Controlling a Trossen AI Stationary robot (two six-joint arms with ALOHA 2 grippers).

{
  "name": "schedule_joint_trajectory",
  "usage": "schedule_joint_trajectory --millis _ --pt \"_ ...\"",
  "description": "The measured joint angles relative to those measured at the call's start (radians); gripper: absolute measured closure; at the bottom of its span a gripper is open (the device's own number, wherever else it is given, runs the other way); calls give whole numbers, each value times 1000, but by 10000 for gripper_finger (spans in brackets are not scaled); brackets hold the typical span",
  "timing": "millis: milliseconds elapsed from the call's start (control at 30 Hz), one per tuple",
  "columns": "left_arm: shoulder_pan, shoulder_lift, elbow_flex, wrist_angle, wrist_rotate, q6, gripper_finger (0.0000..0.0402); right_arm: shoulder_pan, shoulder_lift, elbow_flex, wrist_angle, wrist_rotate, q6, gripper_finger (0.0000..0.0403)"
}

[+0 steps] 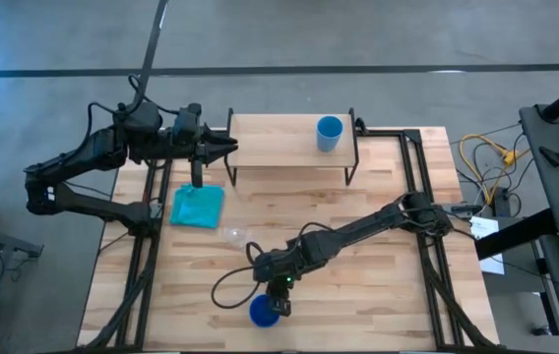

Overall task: Stack small to large cups/mugs on shelf
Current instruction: Put the blue mug on the shelf

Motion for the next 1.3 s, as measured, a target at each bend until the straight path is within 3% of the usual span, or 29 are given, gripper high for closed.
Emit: schedule_joint_trajectory --millis 767,1300 --pt "0 0 0 1 0 0 355 -3 0 -48 28 8 -4 319" --pt "0 0 0 9 0 0 355 -18 0 -48 105 9 -49 304"
